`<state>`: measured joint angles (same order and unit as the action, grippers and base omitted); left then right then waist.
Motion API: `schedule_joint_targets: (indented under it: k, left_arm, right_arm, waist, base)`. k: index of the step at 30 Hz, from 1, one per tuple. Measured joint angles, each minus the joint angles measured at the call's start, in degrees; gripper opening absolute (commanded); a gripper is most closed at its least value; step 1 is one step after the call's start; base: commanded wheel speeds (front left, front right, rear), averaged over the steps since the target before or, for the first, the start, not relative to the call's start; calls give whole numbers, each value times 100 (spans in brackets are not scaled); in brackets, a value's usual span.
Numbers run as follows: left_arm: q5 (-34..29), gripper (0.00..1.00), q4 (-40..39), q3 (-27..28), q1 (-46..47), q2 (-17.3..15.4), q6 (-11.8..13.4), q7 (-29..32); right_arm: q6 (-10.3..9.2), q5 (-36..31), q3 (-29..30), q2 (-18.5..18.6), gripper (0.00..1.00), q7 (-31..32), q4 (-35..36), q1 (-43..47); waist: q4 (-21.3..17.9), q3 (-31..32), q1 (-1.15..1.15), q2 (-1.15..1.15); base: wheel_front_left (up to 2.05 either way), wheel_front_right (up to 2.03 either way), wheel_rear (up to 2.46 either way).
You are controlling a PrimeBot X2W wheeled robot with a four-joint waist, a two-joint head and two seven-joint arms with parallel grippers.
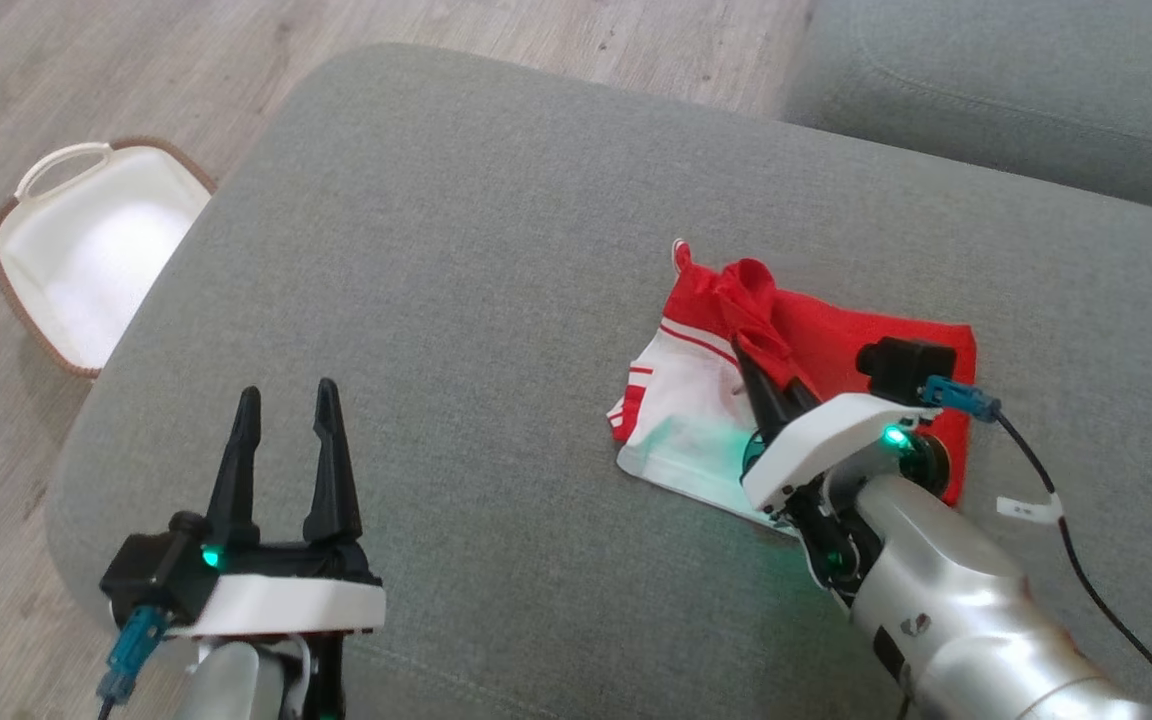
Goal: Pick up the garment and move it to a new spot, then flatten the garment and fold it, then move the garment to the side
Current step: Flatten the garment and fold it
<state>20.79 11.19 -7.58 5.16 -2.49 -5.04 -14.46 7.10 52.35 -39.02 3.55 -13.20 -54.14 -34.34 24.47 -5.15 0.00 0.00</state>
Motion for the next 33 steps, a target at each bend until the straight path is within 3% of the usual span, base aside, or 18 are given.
schedule_joint_targets:
  k: [1, 2, 9, 16, 24, 29, 33]
  left_arm:
    - [1, 100, 9, -5, 5, 0, 0, 0]
    - [4, 100, 12, -15, 13, 1, 5, 0]
    - [48, 100, 90, -15, 21, 0, 51, 1]
    - [48, 100, 67, 54, 20, 1, 49, 0]
    - [48, 100, -135, 172, 41, 1, 48, 0]
    - [48, 100, -204, 212, 84, 1, 51, 0]
    - [48, 100, -233, 237, 146, 2, 48, 0]
  right_arm:
    - [0, 99, -111, 2, 42, -1, 9, -29]
    - [0, 210, -211, 8, 100, -16, 46, -45]
    - [0, 1046, -1090, -11, 100, -60, 472, -92]
    - [0, 942, -648, -4, 100, -101, 236, -439]
    - [0, -895, 896, 101, 100, -102, 191, -489]
    - [0, -2475, 2016, 557, 100, -113, 628, -269]
    - [0, -3399, 2825, 575, 100, -118, 1160, 307]
  waist:
    - [14, -13, 0, 0]
    - [23, -22, 1, 0]
    - [-86, 12, 0, 0]
    - [-417, 65, 0, 0]
    - [-1027, 80, 0, 0]
    - [-1393, 39, 0, 0]
    - [-1652, 9, 0, 0]
  base:
    - [0, 0, 0]
    - [0, 0, 0]
    - [0, 0, 0]
    - [0, 0, 0]
    - [0, 0, 0]
    - [0, 0, 0]
    - [0, 0, 0]
